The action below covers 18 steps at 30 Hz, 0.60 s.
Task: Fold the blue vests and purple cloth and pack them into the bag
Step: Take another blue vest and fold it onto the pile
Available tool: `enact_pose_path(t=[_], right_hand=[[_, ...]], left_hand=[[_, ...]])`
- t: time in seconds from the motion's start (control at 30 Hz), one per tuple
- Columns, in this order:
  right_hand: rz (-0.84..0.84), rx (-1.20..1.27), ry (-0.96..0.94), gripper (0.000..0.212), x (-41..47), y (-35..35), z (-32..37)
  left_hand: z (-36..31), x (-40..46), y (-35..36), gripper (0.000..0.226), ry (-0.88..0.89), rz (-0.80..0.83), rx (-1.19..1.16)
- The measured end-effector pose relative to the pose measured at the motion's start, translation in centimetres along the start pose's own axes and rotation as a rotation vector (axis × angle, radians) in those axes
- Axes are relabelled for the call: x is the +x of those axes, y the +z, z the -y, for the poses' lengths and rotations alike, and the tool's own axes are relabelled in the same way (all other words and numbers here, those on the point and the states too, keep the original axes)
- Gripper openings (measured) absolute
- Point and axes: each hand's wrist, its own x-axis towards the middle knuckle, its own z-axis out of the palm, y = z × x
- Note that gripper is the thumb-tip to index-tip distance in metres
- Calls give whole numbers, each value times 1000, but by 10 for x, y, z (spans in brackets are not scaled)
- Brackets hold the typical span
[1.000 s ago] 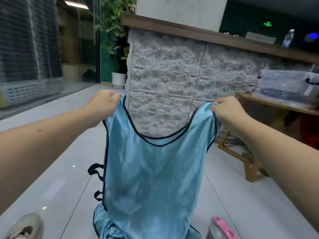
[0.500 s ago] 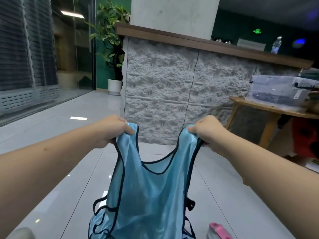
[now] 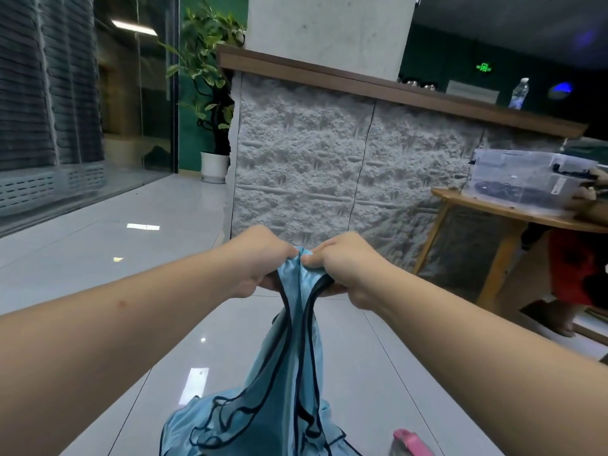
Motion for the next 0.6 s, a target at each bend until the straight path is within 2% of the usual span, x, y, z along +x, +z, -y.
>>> enact_pose_path(t=[0.07, 0.13, 0.2, 0.27, 0.33, 0.4, 0.43, 0.6], right_hand=[[9, -24, -14, 23, 1, 1, 1], [19, -56, -26, 38, 1, 1, 4], [34, -88, -25, 53, -1, -1, 6], [54, -87, -28, 57, -6, -4, 8], [83, -34, -25, 46, -8, -8, 9], [125, 8, -26, 18, -10, -14, 11], [136, 3, -29, 11, -11, -17, 12], [75, -146, -49, 2, -8, -21, 13]], left_hand=[[-4, -7, 5, 25, 4, 29, -21], [-9, -13, 8, 45, -39, 120, -97], [-16, -16, 9, 72, -118, 311, -195], [-22, -17, 7, 99, -183, 496, -295], [-26, -19, 4, 117, -216, 615, -389], [-29, -23, 0, 124, -212, 688, -417], [-30, -25, -1, 124, -203, 718, -409], [-32, -32, 5, 114, -164, 785, -362]])
